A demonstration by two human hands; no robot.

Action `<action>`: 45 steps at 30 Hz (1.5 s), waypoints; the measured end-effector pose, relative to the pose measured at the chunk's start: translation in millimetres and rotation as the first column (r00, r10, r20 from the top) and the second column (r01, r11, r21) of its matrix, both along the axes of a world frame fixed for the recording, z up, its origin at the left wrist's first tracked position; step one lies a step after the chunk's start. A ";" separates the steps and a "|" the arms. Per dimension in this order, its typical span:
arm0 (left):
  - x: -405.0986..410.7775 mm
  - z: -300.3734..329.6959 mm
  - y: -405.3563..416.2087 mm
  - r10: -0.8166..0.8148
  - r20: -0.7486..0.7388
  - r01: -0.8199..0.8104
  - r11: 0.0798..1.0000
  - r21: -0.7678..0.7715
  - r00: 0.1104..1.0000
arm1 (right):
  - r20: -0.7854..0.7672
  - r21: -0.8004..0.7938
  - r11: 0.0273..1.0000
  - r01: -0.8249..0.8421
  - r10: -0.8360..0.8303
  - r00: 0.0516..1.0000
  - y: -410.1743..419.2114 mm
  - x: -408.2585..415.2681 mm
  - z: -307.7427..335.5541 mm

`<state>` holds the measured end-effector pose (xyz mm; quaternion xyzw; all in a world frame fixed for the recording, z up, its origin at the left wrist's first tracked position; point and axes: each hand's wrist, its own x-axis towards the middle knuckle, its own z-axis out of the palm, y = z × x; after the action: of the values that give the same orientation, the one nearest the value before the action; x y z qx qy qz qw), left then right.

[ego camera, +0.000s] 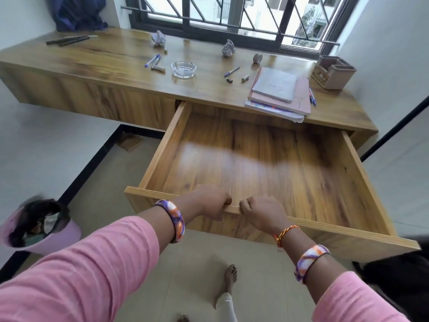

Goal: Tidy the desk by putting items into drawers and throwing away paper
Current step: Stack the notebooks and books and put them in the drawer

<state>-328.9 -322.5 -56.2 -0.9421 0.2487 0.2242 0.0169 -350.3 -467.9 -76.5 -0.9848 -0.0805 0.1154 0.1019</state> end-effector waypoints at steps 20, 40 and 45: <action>-8.7 0.3 14.3 0.017 -0.335 -0.070 0.987 -0.147 0.942 | -0.183 0.033 0.998 0.045 -0.039 0.982 -2.1 -18.7 3.7; 134.6 14.0 -13.8 0.231 -0.673 -0.548 0.779 -0.304 0.703 | -0.619 0.379 0.876 0.300 -0.001 0.785 -84.6 96.5 -8.6; 225.7 36.0 -62.0 0.073 -0.950 -0.933 -0.182 -0.312 0.304 | -0.605 0.690 0.357 0.630 -0.193 0.773 -127.0 156.7 6.1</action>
<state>-103.2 -384.5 -20.1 -0.5501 -0.1701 0.3102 -0.7565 -193.6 -594.9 -70.3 -0.7274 0.1547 0.2377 0.6249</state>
